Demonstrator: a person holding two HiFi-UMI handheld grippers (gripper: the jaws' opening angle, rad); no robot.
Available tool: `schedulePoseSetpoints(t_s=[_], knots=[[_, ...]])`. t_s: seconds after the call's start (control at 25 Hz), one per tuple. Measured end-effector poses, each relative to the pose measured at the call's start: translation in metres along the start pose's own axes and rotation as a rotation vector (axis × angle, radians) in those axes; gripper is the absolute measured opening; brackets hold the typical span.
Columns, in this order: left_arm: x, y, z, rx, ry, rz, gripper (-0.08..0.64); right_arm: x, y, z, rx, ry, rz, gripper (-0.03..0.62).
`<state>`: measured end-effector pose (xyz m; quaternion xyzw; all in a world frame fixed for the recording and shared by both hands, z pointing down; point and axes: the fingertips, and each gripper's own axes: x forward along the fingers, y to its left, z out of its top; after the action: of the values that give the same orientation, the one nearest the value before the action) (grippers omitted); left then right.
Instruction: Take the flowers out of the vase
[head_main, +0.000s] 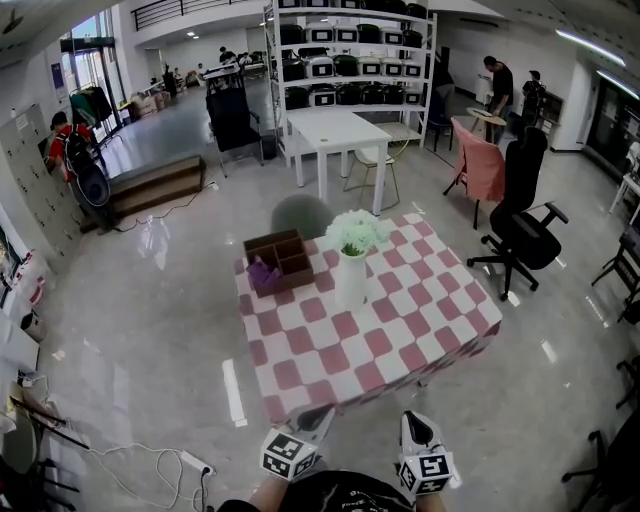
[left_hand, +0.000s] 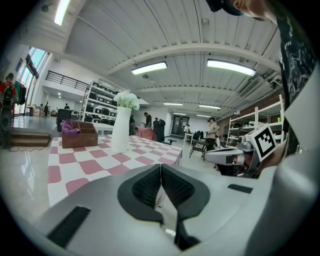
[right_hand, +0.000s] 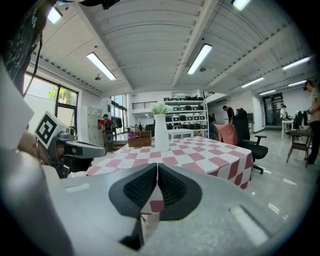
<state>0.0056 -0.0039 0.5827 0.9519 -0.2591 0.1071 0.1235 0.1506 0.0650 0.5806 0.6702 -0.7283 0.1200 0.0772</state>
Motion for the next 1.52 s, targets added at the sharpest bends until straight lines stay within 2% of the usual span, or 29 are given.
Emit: schedulePoseSetpoints(t_s=[0.68, 1.52], knots=[[0.020, 0.036, 0.015, 0.000, -0.005, 0.016, 0.012, 0.027, -0.009, 0.010, 0.003, 0.018, -0.032, 0.009], [0.057, 0.101, 0.049, 0.012, 0.011, 0.041, 0.012, 0.098, -0.022, 0.039, 0.019, 0.021, -0.007, 0.009]])
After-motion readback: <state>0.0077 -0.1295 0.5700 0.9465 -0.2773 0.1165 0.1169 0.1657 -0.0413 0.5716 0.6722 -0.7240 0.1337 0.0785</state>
